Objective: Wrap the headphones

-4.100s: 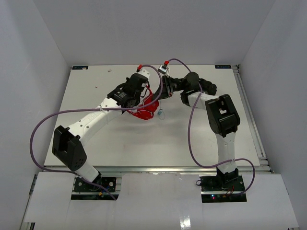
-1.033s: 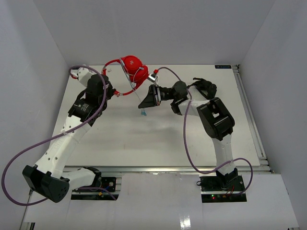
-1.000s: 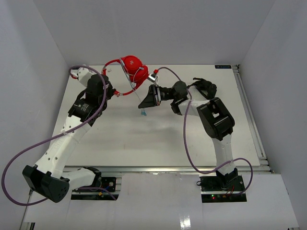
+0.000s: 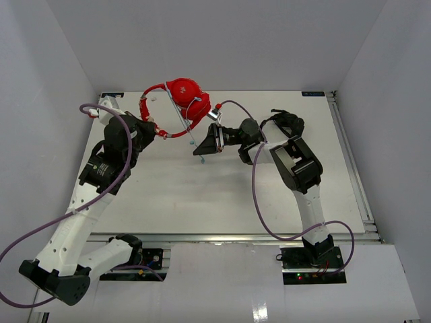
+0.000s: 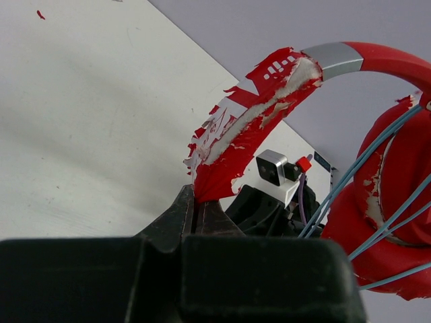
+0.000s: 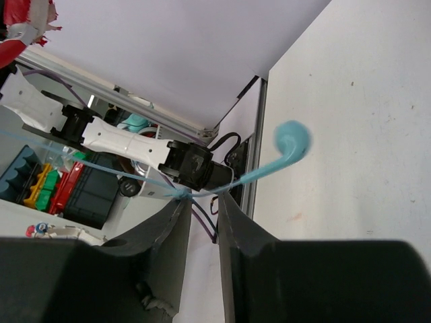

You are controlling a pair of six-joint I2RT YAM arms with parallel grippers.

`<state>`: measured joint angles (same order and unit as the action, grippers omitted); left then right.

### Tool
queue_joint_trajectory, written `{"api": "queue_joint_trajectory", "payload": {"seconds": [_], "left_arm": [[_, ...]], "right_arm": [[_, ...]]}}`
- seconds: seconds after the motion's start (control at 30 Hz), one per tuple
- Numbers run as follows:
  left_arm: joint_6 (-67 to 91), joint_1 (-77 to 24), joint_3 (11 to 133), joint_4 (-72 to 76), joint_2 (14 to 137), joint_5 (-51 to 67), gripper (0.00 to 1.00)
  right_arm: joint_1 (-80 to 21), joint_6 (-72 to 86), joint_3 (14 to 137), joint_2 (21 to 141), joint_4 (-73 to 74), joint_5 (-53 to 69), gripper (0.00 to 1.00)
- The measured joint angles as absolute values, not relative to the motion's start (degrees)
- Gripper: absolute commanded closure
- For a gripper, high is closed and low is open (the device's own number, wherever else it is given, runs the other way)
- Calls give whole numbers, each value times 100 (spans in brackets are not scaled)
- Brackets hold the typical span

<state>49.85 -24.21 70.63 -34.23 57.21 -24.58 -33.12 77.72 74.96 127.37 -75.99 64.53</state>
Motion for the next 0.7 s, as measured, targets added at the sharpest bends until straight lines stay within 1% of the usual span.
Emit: {"api": "queue_joint_trajectory", "payload": {"seconds": [0.23,0.3,0.4,0.7], "left_arm": [[5053,-2421,7064,-3384,5721,-2409,100],[5063,-2421,7065,-3382,5721,-2373,100],[5072,-2421,7065,-3385,5721,-2316,100],[5089,-2421,7065,-3383,5723,-2312,100]], "right_arm": [[-3312,7739,7494,12737,-7599,6473,80],[-3312,7730,7494,12737,-7596,6475,80],[-3312,7712,7491,12737,-7599,6477,75],[-3325,7608,7405,12737,-7599,6487,70]]}}
